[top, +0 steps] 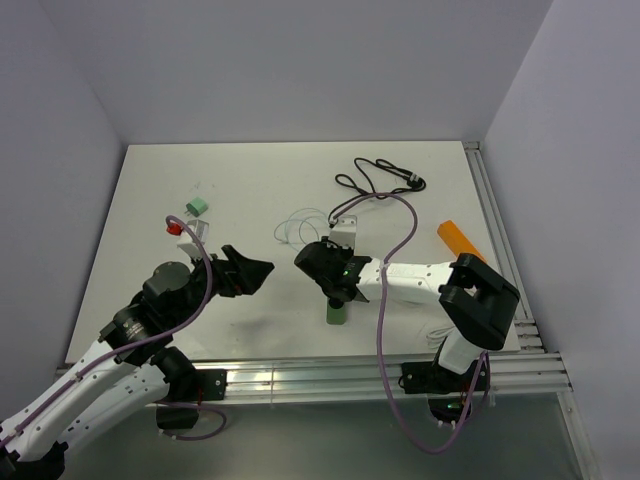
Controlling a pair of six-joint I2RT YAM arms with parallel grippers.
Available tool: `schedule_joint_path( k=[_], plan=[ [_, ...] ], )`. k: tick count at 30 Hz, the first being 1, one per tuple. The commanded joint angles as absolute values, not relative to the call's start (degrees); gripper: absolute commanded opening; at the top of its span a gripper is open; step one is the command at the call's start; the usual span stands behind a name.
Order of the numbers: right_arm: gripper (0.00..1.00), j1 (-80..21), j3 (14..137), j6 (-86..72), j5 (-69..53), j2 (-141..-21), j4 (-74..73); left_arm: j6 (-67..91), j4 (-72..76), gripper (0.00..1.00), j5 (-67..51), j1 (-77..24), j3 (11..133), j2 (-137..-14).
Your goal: Insert the plug
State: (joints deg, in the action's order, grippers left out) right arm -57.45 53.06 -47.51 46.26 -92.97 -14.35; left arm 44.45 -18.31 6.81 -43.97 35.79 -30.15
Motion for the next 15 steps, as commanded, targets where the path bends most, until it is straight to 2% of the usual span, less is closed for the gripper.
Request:
schedule_joint_path(
  k=[1, 15],
  plan=[
    [0.0, -58.01, 52.65, -49.92, 47.28, -92.2, -18.45, 44.38, -16.61, 0.97, 5.54, -43.95, 35.16, -30.15],
    [0.0, -57.83, 51.24, -49.57, 47.2, -92.81, -17.76, 45.0, -16.0, 0.97, 4.92, -43.95, 34.72, -30.67]
  ],
)
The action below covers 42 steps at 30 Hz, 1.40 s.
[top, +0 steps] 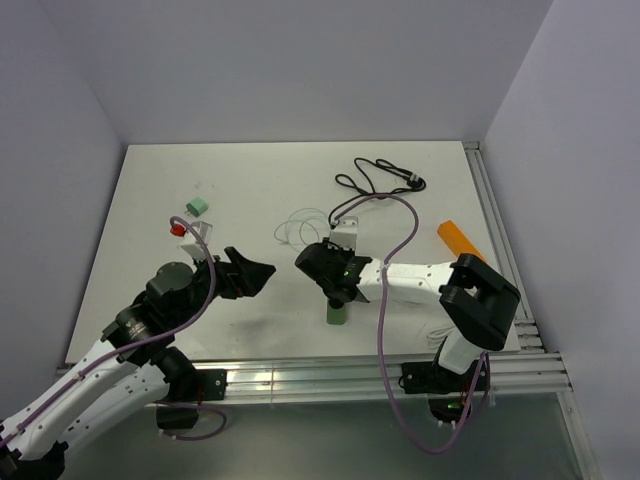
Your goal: Insert the plug
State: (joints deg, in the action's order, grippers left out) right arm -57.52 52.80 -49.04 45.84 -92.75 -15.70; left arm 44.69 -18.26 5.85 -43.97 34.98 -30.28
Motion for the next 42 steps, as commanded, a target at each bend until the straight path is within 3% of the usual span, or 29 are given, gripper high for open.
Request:
schedule_joint_path(
  k=[1, 14, 24, 42],
  plan=[
    [0.0, -57.83, 51.24, -49.22, 47.02, -93.16, -17.41, 45.09, -16.0, 0.97, 4.92, -43.95, 34.89, -30.76],
    [0.0, -59.76, 44.56, -54.67, 40.44, -100.01, -17.58, 44.65, -16.79, 0.97, 5.89, -43.95, 35.16, -29.44],
    [0.0, -59.76, 49.75, -49.4, 38.23, -105.2, -19.6, 45.97, -17.84, 0.97, 5.45, -43.95, 35.42, -29.8],
    [0.0, -64.51, 37.36, -55.11, 31.38, -113.38, -7.39, 50.89, -19.42, 0.96, 5.01, -44.03, 33.84, -26.01]
  ],
)
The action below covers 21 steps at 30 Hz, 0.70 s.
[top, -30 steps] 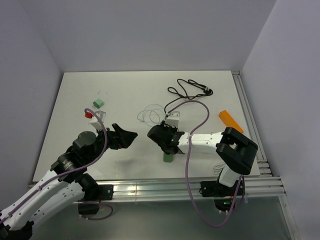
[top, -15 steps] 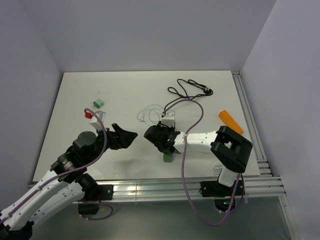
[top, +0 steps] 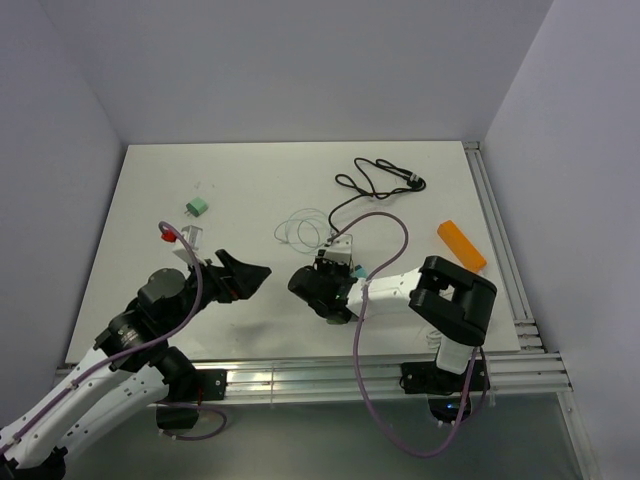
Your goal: Insert the plug
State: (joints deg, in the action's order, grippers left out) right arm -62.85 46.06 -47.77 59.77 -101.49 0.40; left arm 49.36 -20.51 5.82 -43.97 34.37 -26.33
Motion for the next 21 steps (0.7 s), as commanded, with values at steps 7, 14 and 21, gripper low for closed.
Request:
schedule_joint_path(
  k=[7, 14, 21],
  plan=[
    [0.0, -64.51, 37.87, -54.58, 33.22, -113.73, -8.51, 51.33, -18.55, 0.96, 5.1, -43.95, 33.31, -26.28],
    [0.26, -64.51, 43.06, -50.46, 37.0, -105.04, -13.62, 51.77, -18.98, 0.96, 5.45, -43.95, 33.13, -26.63],
    [0.8, -64.51, 47.72, -47.72, 35.6, -97.65, -17.04, 51.59, -19.42, 0.97, 6.33, -43.95, 33.49, -26.19]
  ],
)
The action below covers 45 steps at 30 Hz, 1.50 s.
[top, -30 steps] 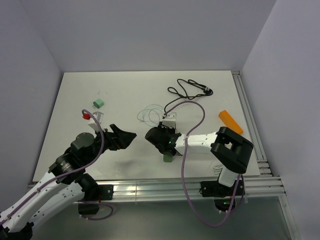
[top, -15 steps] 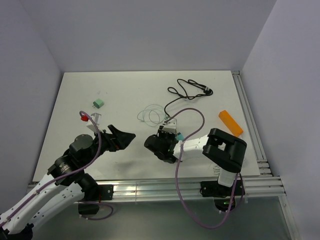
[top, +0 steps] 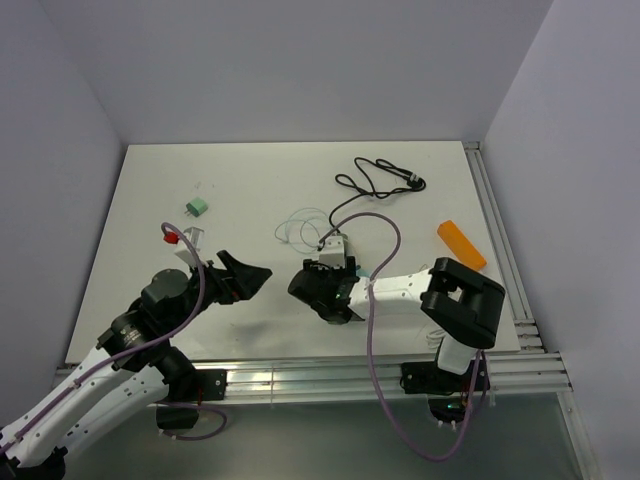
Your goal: Insert the plug
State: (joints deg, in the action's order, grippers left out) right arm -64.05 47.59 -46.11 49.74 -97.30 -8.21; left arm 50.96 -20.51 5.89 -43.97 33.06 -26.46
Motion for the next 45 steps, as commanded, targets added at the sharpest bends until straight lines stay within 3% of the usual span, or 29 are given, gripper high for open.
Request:
schedule_joint_path(
  k=[1, 9, 14, 18, 24, 33, 45],
  plan=[
    [0.81, -64.6, 48.07, -47.64, 34.55, -95.99, -17.31, 51.59, -19.6, 0.97, 6.59, -43.95, 33.57, -26.19],
    [0.82, -67.41, 47.55, -45.44, 27.09, -84.39, -17.49, 53.34, -26.16, 1.0, 14.58, -43.95, 36.99, -31.45],
    [0.82, -68.73, 46.32, -40.97, 8.76, -76.65, -14.25, 53.0, -32.6, 0.99, 21.0, -42.98, 44.46, -43.21],
    [0.81, -68.91, 44.12, -38.94, -0.87, -69.1, -9.14, 50.46, -31.3, 1.0, 13.49, -32.92, 48.25, -49.21],
    [0.82, -68.03, 48.25, -38.15, 7.8, -55.83, -16.59, 48.69, -30.41, 1.0, 6.41, -16.2, 55.88, -63.79],
    [0.82, -52.93, 48.52, -37.01, 5.89, -53.18, -20.57, 49.04, -33.75, 0.99, 7.82, -4.32, 72.85, -90.77],
    [0.82, -46.58, 43.25, -33.93, 3.08, -47.56, -20.21, 44.91, -42.54, 1.0, 16.25, -0.09, 99.57, -117.15]
  ],
)
